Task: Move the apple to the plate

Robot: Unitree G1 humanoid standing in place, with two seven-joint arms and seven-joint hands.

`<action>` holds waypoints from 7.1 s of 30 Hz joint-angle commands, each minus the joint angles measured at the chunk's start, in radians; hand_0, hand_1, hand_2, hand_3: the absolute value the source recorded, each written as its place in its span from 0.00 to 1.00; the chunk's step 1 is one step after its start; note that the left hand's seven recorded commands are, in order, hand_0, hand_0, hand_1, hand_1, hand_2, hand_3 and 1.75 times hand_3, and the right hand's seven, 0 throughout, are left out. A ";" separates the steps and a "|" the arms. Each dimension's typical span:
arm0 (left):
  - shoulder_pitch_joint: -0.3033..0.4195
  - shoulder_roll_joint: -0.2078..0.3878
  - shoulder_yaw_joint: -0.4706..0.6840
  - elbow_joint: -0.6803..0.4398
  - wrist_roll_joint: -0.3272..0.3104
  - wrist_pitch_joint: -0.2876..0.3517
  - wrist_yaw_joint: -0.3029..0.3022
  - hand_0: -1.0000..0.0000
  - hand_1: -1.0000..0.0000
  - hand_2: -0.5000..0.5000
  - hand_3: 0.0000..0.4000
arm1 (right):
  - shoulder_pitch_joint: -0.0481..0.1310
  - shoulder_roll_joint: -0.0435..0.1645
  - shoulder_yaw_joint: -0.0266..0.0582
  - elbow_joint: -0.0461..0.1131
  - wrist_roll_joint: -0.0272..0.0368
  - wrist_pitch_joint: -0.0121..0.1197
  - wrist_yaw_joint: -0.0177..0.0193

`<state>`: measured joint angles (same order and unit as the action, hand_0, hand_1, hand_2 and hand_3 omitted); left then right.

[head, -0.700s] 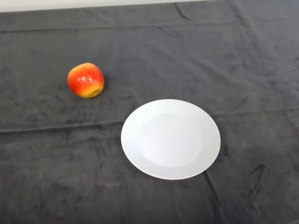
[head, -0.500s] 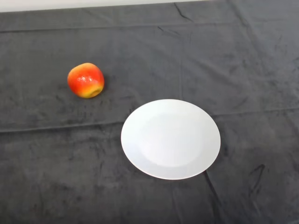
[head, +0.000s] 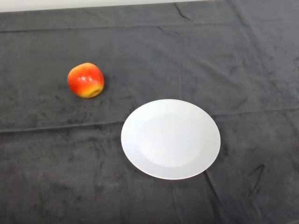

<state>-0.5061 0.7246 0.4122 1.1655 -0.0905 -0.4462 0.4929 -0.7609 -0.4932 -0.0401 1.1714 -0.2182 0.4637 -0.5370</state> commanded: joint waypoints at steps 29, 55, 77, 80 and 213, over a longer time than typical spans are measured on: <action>-0.103 -0.105 -0.184 -0.052 0.152 0.025 -0.102 1.00 1.00 0.50 0.00 | 0.012 -0.008 0.0019 0.025 0.0023 0.000 -0.0036; -0.044 -0.254 -0.293 -0.355 0.188 0.154 -0.171 1.00 1.00 0.50 0.00 | 0.019 -0.008 0.0018 0.013 0.0030 0.003 -0.0008; -0.044 -0.323 -0.373 -0.486 0.200 0.251 -0.252 1.00 1.00 0.50 0.00 | 0.027 -0.008 0.0014 -0.002 0.0034 0.007 0.0031; -0.054 -0.329 -0.384 -0.473 0.206 0.253 -0.258 1.00 1.00 0.50 0.00 | 0.028 -0.008 0.0013 -0.004 0.0033 0.007 0.0034; -0.446 -0.444 -0.541 0.057 0.310 0.284 -0.347 1.00 1.00 0.50 0.00 | 0.014 -0.008 0.0005 0.022 0.0007 0.002 -0.0026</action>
<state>-0.8481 0.2812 -0.1107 1.1827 0.2041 -0.1783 0.1357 -0.7614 -0.4968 -0.0421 1.1588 -0.2181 0.4636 -0.5369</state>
